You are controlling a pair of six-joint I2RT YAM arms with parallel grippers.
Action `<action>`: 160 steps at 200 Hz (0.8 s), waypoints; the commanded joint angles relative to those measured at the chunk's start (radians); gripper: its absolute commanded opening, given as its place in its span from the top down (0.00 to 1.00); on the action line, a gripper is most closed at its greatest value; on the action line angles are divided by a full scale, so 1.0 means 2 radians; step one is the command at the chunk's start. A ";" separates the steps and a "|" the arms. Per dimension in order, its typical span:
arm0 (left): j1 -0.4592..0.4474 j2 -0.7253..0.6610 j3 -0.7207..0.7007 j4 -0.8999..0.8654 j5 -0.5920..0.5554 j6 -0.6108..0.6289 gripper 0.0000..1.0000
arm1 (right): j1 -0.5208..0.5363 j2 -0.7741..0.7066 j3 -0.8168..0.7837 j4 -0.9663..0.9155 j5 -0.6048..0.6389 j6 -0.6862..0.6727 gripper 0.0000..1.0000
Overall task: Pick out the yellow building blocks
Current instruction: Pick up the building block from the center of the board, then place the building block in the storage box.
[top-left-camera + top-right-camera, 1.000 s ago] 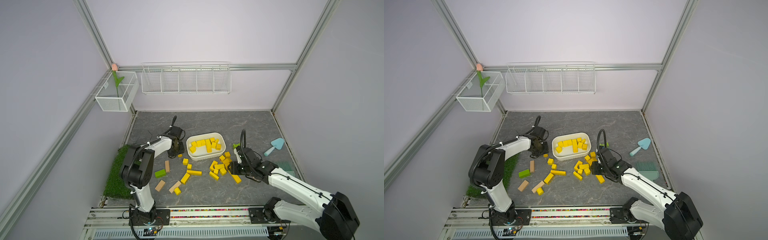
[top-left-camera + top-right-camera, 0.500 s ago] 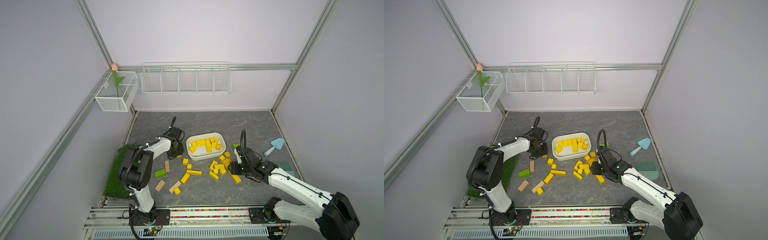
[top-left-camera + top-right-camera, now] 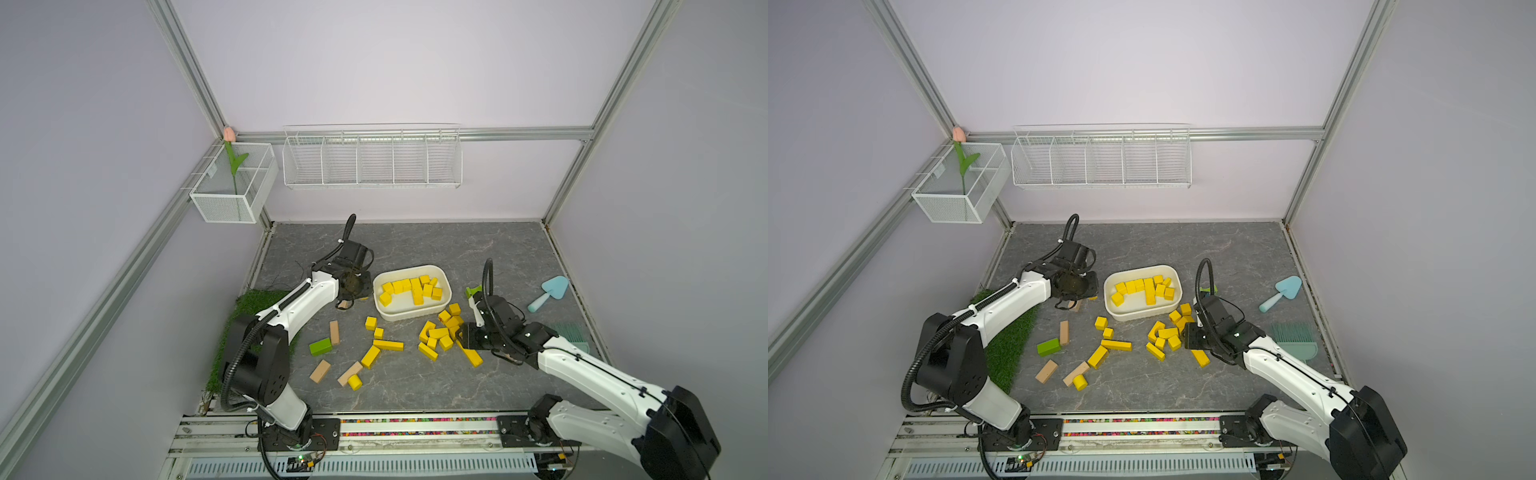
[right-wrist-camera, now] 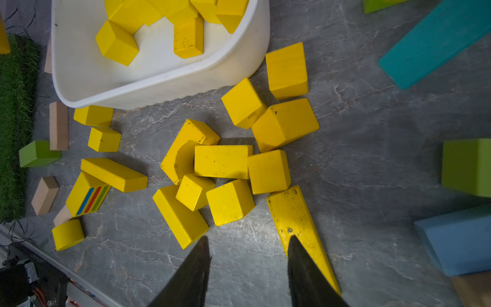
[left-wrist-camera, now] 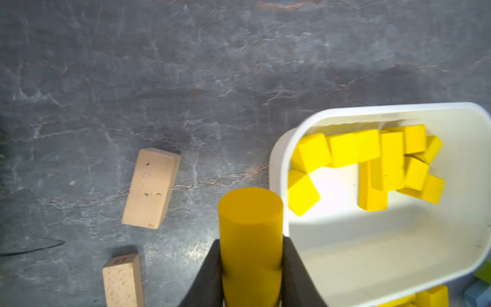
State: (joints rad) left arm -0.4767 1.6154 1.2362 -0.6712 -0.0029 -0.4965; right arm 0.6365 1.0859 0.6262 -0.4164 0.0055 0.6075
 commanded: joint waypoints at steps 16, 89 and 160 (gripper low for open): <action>-0.040 0.001 0.065 -0.027 -0.008 0.061 0.76 | -0.003 -0.009 -0.012 0.006 -0.004 0.009 0.51; -0.088 0.056 0.174 -0.025 -0.037 0.234 0.87 | -0.008 0.010 -0.009 0.021 -0.015 0.000 0.50; -0.090 0.214 0.330 -0.148 -0.013 0.431 0.98 | -0.036 0.109 0.021 0.036 -0.071 -0.012 0.54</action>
State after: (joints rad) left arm -0.6540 1.9728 1.8324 -0.8200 -0.0566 0.1692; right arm 0.5804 1.2587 0.6373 -0.3721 -0.0780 0.5980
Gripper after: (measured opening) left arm 0.290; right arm 0.469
